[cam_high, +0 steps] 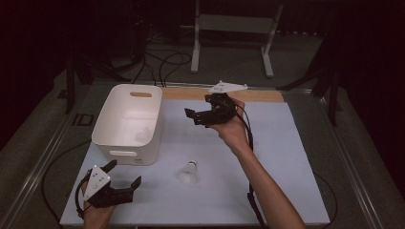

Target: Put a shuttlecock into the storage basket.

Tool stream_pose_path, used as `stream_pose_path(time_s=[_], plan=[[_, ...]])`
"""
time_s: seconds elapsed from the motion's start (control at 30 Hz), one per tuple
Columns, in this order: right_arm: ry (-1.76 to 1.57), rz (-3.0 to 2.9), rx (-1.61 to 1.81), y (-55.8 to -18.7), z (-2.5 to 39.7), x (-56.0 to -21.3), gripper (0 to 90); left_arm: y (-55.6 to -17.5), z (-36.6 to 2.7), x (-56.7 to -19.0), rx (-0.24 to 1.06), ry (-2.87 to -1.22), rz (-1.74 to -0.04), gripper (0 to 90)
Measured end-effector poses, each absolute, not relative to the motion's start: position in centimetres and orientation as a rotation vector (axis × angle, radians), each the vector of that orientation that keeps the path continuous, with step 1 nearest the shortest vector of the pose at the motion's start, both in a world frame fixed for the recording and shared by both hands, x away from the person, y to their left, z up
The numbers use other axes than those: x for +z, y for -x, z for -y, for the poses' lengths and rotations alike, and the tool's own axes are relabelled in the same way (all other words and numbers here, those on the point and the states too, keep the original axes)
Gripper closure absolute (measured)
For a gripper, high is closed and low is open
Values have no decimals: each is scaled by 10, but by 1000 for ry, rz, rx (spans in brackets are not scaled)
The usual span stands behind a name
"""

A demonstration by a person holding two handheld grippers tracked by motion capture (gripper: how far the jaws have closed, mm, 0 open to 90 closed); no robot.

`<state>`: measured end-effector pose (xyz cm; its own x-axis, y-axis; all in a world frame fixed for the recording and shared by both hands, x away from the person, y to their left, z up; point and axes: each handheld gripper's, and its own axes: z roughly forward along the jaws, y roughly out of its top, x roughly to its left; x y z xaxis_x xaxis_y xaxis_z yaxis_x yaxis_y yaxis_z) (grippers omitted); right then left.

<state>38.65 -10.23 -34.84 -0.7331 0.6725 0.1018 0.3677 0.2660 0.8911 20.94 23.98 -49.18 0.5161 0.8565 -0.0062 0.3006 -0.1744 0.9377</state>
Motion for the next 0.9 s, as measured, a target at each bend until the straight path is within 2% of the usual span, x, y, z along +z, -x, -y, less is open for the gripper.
stream_pose_path(time_s=[0.9], plan=[[-1043,-2215,1425,-382,139,-367,98,-209,-240,-492,679,-1723,-984,0]])
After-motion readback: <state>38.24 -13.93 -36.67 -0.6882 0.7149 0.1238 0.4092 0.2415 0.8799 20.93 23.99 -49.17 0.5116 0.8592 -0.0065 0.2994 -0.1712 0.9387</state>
